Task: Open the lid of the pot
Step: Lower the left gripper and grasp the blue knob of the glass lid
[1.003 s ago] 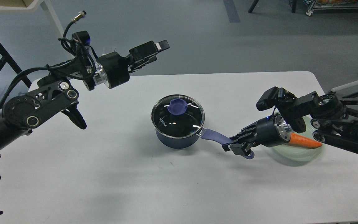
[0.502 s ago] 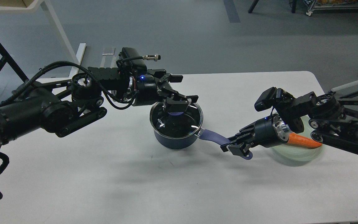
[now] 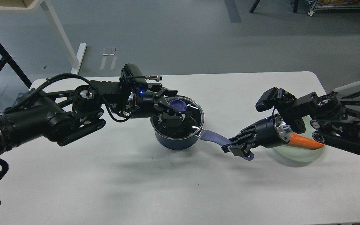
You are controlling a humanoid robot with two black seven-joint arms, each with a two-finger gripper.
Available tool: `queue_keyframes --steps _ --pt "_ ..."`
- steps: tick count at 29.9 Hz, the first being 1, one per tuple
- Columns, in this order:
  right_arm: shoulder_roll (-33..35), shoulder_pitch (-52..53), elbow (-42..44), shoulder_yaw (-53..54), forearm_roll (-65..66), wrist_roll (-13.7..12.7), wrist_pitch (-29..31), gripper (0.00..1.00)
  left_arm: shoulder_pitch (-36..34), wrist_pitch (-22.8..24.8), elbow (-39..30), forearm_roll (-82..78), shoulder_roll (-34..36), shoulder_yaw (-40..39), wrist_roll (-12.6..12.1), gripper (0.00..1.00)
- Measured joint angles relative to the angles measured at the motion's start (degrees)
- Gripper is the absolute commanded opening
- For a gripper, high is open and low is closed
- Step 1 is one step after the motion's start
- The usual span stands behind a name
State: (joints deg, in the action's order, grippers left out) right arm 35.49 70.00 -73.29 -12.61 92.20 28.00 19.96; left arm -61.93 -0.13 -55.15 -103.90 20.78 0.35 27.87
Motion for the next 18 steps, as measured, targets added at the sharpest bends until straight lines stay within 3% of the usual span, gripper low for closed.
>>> queue_keyframes --steps 7,10,12,15,18 --pt "0.25 -0.01 -0.03 0.04 -0.03 0.02 -0.06 0.26 1.25 -0.02 0.65 -0.06 -0.03 0.01 0.00 0.93" --pt "0.36 0.00 -0.02 0.04 -0.05 0.02 -0.08 0.26 1.35 -0.15 0.66 -0.07 -0.03 0.01 0.00 0.65" --pt "0.37 0.00 -0.01 0.04 -0.08 0.02 -0.08 0.26 1.37 -0.28 0.68 -0.03 -0.05 0.00 0.07 0.64" --pt "0.38 -0.01 -0.01 0.04 -0.08 0.02 -0.09 0.26 1.37 -0.38 0.69 0.03 -0.08 -0.03 0.11 0.41" --pt "0.40 0.00 -0.01 0.05 -0.07 0.02 -0.08 0.26 1.38 -0.47 0.72 0.02 0.00 -0.09 0.09 0.37"
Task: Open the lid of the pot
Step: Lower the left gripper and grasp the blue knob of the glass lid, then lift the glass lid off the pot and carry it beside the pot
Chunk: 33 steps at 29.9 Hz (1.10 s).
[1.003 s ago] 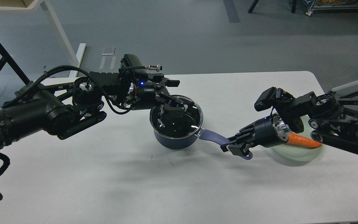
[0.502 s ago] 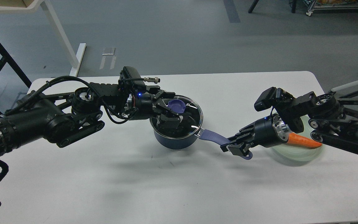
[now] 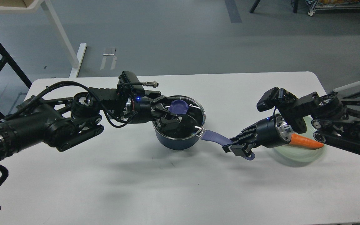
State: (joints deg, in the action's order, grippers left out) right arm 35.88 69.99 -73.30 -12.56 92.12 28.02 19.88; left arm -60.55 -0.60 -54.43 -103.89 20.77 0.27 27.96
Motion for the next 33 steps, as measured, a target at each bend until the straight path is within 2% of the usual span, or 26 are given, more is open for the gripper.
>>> queue_keyframes --steps 12,17,25,33 --pt "0.32 0.00 -0.07 0.08 0.01 -0.08 0.00 0.26 -1.21 0.28 -1.25 -0.01 0.34 -0.18 0.10 0.37" --pt "0.32 0.00 -0.07 0.07 0.00 -0.05 0.00 0.26 -4.76 0.29 -1.33 2.63 2.91 -0.26 0.07 0.38" --pt "0.28 -0.04 0.01 -0.01 0.01 -0.02 -0.02 0.27 -6.31 0.51 -6.97 4.31 12.95 -0.17 0.03 0.38" --pt "0.30 -0.04 0.00 -0.01 0.03 -0.01 -0.02 0.27 -2.01 -1.73 -11.28 4.38 25.36 0.02 0.04 0.38"
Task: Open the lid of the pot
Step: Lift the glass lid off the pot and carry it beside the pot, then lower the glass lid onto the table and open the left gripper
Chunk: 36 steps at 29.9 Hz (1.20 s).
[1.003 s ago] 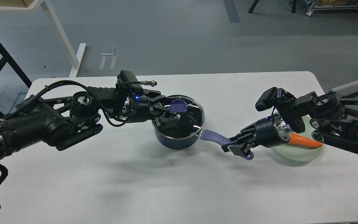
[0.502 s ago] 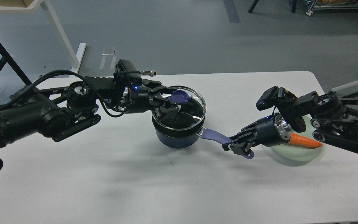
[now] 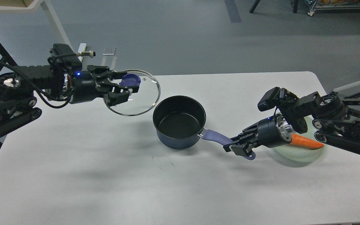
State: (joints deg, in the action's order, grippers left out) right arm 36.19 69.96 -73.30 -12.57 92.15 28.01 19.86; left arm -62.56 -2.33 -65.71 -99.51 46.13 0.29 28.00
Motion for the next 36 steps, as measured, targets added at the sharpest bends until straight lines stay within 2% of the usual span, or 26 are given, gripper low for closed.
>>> queue_keyframes --steps 6,12,26,32,34,36 --pt "0.02 0.00 0.00 0.00 -0.03 0.00 0.00 0.27 7.20 -6.32 0.20 -0.57 6.44 2.29 0.01 0.38" --pt "-0.02 0.16 0.00 0.00 -0.03 0.00 0.00 0.27 12.39 -13.40 1.31 -0.66 8.81 6.63 0.00 0.38" --pt "0.03 0.18 0.00 -0.04 0.02 0.00 0.06 0.27 19.52 -18.68 7.22 -0.51 8.04 7.17 0.01 0.42" --pt "0.03 0.18 0.00 -0.04 0.01 -0.01 0.06 0.27 20.93 -18.98 7.87 0.07 7.88 7.11 0.01 0.51" --pt "0.03 0.18 0.00 -0.04 0.01 -0.01 0.05 0.27 21.20 -18.99 7.95 0.24 7.85 7.08 0.01 0.58" --pt "0.01 0.18 0.00 -0.04 0.01 -0.01 0.03 0.27 21.29 -19.00 7.97 0.28 7.79 7.07 0.00 0.69"
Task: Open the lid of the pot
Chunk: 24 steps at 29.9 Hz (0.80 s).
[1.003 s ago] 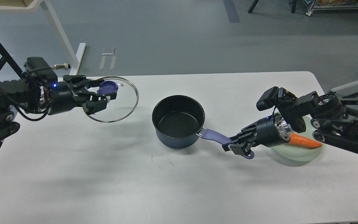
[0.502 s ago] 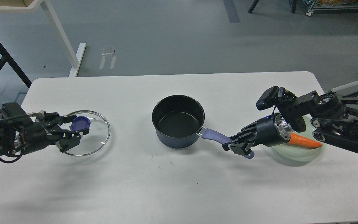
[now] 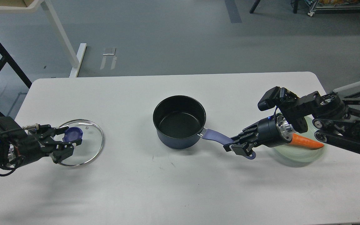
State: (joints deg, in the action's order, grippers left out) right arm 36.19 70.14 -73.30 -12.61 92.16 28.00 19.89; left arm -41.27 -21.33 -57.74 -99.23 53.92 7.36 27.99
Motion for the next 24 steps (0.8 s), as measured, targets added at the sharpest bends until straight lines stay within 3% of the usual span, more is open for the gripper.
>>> queue_keyframes --steps 3,8,14,17,19,24 --pt "-0.05 0.00 0.00 0.02 0.00 0.00 0.00 0.27 0.04 0.03 0.00 0.01 -0.03 0.00 0.00 0.83" --pt "-0.01 0.00 0.00 0.06 0.00 0.00 -0.01 0.27 -0.06 0.15 -0.25 0.08 -0.05 -0.01 0.00 0.97" --pt "0.07 0.00 0.00 0.06 -0.03 0.00 -0.03 0.29 -1.07 1.60 -3.55 5.21 0.96 -0.51 0.01 0.98" --pt "0.07 0.00 0.00 0.05 -0.05 0.00 -0.03 0.33 -3.49 6.18 -6.70 13.05 2.75 -1.53 0.00 0.98" --pt "0.24 0.00 -0.03 0.05 -0.05 0.00 -0.03 0.40 -6.92 12.07 -8.20 22.87 3.63 -2.58 -0.01 0.98" --pt "0.90 0.00 -0.08 0.05 -0.05 0.00 -0.03 0.78 -11.99 26.22 -8.37 52.59 3.75 -5.42 -0.01 0.99"
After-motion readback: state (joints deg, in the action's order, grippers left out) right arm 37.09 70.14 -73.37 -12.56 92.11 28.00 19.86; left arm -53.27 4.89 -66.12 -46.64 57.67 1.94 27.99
